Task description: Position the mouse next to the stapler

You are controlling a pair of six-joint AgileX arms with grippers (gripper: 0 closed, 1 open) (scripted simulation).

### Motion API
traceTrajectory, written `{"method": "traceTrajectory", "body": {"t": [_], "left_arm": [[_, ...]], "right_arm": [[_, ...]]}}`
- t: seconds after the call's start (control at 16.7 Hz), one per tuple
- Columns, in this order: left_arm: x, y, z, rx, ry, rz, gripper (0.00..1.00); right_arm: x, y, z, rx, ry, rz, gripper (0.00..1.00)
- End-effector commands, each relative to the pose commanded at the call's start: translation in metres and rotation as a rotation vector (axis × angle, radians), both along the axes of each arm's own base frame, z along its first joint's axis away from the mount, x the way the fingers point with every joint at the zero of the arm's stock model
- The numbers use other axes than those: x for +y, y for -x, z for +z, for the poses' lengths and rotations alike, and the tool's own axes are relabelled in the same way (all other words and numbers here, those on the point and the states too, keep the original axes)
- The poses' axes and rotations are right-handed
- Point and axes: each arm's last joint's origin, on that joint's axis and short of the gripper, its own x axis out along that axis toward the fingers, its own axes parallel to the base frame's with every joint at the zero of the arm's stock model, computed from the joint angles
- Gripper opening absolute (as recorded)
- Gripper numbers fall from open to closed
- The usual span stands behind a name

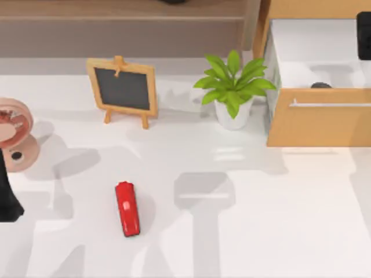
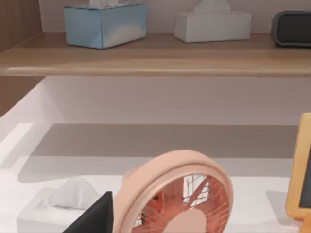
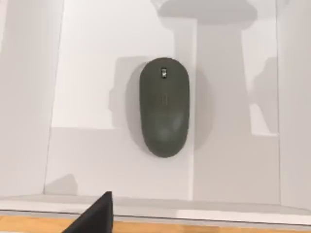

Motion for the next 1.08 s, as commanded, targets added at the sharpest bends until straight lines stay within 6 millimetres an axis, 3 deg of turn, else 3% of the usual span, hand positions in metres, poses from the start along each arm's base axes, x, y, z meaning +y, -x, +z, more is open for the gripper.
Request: {"method": "traceTrajectory", "body": {"t": [0.24, 0.48, 0.72, 1.08], "left_arm": [[0.000, 0.000, 0.000, 0.000, 0.000, 0.000, 1.00], [0.000, 0.000, 0.000, 0.000, 0.000, 0.000, 1.00], [0.000, 0.000, 0.000, 0.000, 0.000, 0.000, 1.00], [0.000, 0.000, 0.000, 0.000, 0.000, 0.000, 1.00]], "right_arm": [[0.017, -0.072, -0.044, 0.224, 0.017, 0.009, 1.00], [0.030, -0.117, -0.095, 0.394, 0.036, 0.015, 1.00], [0.035, -0.136, -0.126, 0.477, 0.044, 0.012, 1.00], [0.033, -0.139, -0.130, 0.486, 0.043, 0.005, 1.00]]}}
